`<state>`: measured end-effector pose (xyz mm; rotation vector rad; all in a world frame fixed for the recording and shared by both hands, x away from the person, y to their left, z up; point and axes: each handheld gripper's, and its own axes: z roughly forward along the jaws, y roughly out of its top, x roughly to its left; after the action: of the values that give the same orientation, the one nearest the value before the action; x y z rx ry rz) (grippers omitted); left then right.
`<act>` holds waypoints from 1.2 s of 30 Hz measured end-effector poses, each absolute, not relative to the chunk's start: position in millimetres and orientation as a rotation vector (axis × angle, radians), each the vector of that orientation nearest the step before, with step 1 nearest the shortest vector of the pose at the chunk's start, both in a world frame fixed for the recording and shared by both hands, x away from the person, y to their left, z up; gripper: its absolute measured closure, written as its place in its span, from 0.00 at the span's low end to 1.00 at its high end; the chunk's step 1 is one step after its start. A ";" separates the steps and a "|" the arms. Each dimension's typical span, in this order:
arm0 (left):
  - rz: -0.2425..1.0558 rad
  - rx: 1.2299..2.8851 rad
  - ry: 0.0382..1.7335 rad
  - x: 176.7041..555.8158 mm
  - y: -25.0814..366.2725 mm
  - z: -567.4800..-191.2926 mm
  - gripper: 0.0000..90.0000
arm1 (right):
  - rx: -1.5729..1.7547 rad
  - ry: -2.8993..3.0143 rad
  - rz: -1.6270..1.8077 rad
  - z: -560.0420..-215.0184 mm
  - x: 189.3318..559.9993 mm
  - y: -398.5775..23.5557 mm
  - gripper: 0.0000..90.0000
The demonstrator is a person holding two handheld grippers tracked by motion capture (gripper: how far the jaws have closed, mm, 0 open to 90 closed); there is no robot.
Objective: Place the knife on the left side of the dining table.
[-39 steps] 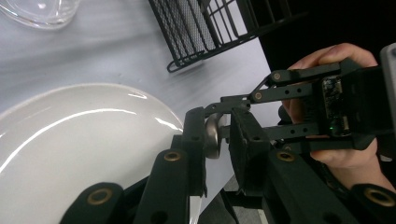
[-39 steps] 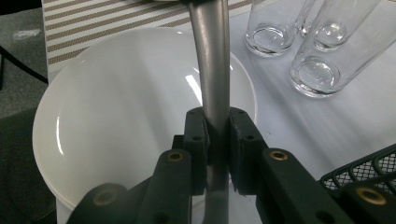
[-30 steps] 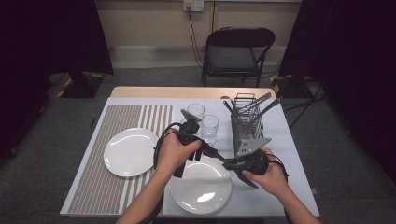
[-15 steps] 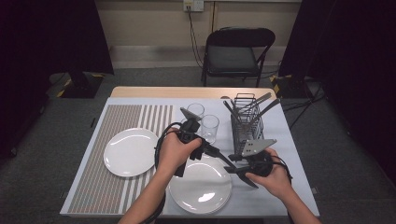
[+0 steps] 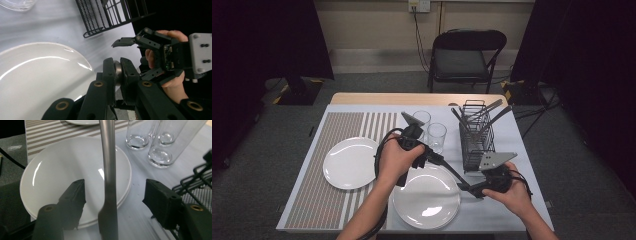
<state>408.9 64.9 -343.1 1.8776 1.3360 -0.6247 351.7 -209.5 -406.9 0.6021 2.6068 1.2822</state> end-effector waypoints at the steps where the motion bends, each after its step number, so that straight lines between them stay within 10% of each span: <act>1: -0.628 1.871 1.333 409.7 67.9 -342.2 0.93 | 0.620 2.622 1.274 -408.2 351.9 -210.7 0.35; 36: -0.600 1.817 1.371 406.2 133.9 -312.1 0.93 | 0.751 2.643 1.211 -446.8 341.4 -258.2 0.20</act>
<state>406.2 133.9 -312.1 1.8173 1.3711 -0.5997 341.4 -258.2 -446.8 0.7511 2.6430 1.2115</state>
